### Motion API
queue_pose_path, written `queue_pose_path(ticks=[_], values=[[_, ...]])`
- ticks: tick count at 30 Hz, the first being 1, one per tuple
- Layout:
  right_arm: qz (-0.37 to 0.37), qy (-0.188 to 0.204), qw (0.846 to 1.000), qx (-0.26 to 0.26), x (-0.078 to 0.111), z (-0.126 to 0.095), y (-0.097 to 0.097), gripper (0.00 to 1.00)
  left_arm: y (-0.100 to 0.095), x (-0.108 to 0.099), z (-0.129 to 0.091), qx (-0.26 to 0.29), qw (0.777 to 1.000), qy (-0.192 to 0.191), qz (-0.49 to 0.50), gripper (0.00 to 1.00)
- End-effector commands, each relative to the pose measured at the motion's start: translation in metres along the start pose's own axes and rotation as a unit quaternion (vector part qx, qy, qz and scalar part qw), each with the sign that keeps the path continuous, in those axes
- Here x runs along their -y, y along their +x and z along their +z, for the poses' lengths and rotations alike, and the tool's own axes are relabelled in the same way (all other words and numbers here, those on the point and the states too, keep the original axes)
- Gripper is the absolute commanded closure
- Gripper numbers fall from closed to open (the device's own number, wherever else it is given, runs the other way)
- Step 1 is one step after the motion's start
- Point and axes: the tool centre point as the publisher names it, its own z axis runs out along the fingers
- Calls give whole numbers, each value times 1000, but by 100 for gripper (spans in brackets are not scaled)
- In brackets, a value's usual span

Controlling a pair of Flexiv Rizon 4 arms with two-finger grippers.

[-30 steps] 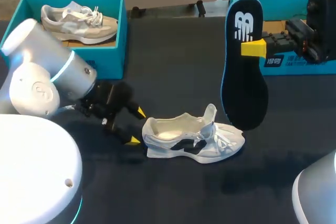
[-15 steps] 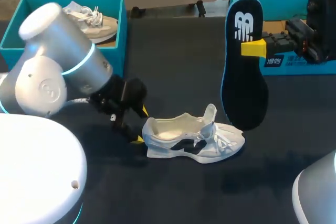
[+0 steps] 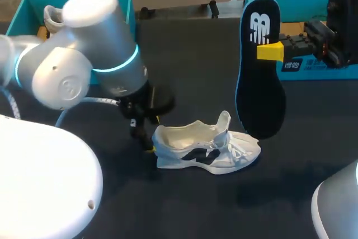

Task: Take the shoe out of the shoebox, open the shoe tongue, remove and reinsert the insole, then place the shoe into the shoebox

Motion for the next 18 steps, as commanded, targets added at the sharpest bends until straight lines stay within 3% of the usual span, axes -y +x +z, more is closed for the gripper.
queue_pose_path(ticks=[1,14,18], values=[[0,0,1000,0,0,2,-1,100,-1,6,1,13,999,-44,-2,0],[0,0,1000,0,0,2,-1,100,1,17,4,29,997,-68,14,0],[0,0,1000,0,0,2,-1,100,-3,23,-9,39,998,-47,15,0]])
